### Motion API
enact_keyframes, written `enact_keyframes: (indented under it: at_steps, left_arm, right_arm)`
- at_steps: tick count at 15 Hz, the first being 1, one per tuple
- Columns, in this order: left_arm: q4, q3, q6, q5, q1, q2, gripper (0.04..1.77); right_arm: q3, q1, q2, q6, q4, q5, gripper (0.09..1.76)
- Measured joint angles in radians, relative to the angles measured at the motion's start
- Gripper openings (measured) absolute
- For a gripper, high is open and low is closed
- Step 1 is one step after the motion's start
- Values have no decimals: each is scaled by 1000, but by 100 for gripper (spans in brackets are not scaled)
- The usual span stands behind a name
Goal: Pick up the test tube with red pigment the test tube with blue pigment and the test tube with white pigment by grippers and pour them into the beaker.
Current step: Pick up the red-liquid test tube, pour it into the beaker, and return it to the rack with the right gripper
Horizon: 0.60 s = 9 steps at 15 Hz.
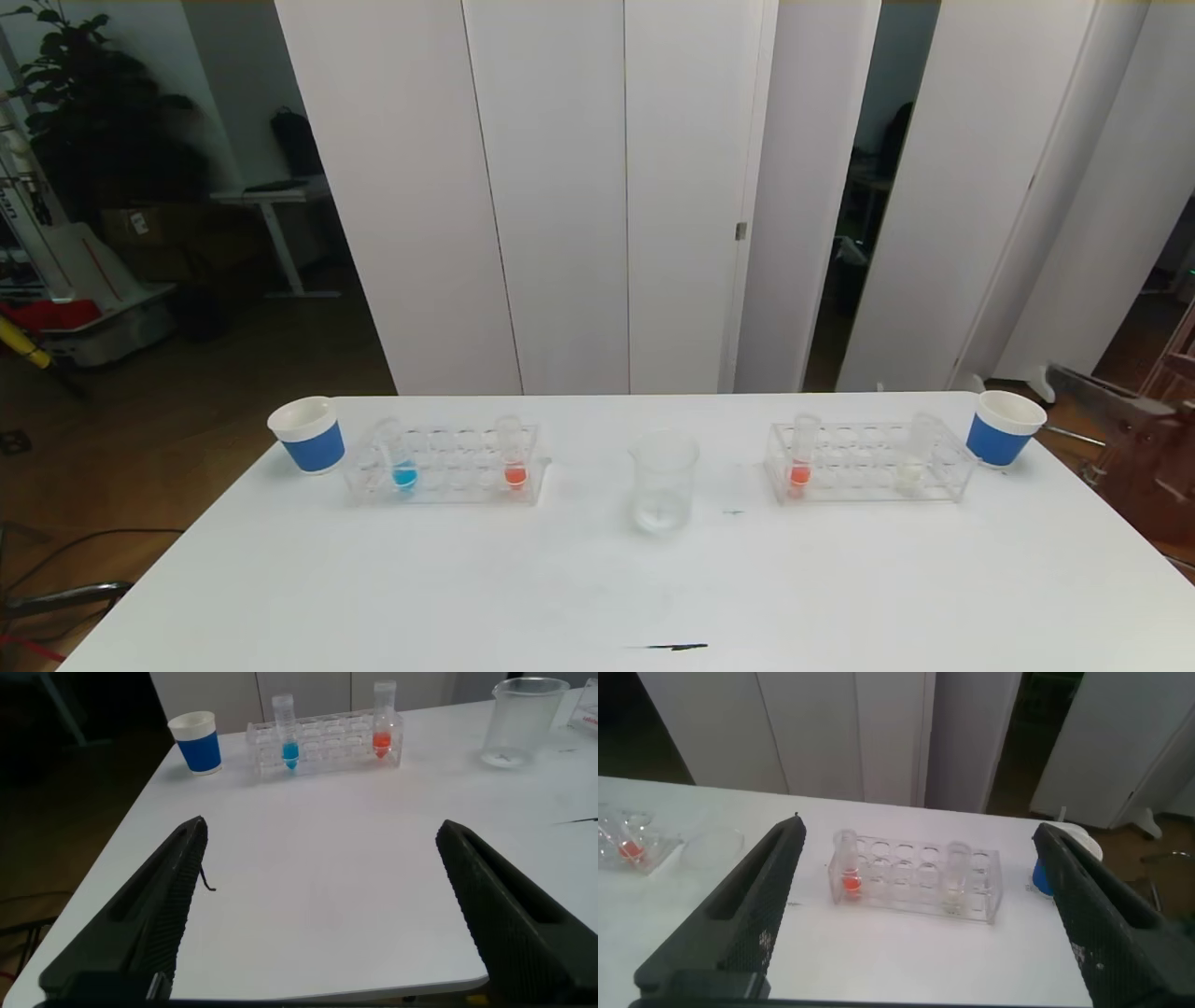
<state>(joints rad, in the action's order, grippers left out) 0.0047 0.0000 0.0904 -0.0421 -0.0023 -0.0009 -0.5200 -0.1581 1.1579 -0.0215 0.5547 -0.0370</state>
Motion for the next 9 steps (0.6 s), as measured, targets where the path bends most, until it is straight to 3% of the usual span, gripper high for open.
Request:
enact_keyframes:
  at_steps: [9]
  left_arm:
    - [0,0,0,0,0,0,175]
  right_arm:
    - [280,-163,453,0,593,-143,174]
